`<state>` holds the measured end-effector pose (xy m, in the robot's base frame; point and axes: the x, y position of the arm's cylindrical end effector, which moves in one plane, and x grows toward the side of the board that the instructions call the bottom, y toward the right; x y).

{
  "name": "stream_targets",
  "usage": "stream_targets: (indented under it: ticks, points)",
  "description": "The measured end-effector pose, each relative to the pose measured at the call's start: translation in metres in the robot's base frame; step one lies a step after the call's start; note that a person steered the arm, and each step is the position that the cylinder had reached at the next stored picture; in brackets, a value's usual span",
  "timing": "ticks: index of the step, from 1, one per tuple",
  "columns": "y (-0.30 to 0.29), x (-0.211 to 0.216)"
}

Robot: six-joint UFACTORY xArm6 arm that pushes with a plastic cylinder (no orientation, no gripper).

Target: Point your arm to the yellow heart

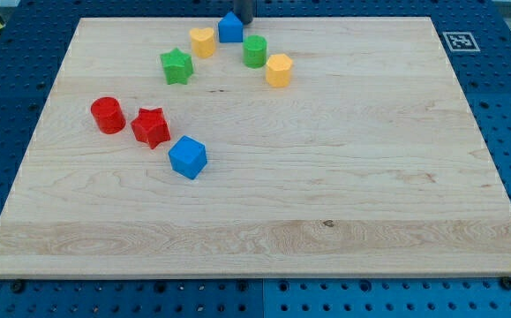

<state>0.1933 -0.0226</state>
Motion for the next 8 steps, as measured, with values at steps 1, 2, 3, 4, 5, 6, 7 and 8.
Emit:
stream_targets:
  ticks: [1,2,3,4,5,6,7,8]
  points:
    - [0.051,0.008]
    - [0.113,0.068]
    - [0.163,0.152]
    - [0.182,0.225]
    - [0.135,0.238]
    - [0.073,0.228]
    - [0.001,0.214]
    - [-0.076,0.193]
